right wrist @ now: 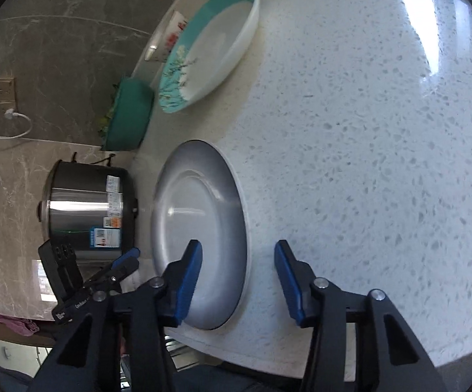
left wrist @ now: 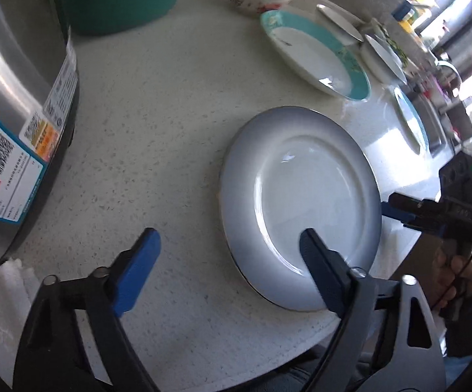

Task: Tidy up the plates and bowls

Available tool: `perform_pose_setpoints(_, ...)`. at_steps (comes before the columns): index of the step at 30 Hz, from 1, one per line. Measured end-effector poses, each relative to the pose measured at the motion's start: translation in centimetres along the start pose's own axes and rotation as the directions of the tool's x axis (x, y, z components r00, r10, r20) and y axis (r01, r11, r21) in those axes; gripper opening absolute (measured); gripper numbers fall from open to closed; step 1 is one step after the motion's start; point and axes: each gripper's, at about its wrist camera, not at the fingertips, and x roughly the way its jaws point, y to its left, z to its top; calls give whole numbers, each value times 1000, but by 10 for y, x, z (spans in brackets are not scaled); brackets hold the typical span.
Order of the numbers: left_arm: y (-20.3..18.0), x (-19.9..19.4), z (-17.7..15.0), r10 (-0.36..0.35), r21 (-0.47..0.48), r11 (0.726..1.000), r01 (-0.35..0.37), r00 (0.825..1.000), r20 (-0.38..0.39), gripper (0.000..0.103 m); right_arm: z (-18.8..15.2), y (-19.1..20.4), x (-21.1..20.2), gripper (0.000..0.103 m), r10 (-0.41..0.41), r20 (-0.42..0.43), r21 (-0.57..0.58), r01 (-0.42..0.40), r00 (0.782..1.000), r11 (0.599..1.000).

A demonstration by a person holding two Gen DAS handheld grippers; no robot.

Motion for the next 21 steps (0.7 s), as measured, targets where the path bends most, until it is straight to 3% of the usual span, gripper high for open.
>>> perform_pose_setpoints(3,4,13,14,-9,6,1000,9,1000,-23,73,5,-4,0,41,25,-12,4,-25,1000,1000)
perform_pose_setpoints(10,5,33,26,-43,-36,998,41,997,-59,40,13,-8,10,28,102,-69,-6,-103,992,995)
perform_pose_setpoints(21,-12,41,27,-73,-17,997,71,993,-96,36,32,-10,19,26,157,-166,-41,-165,974,985)
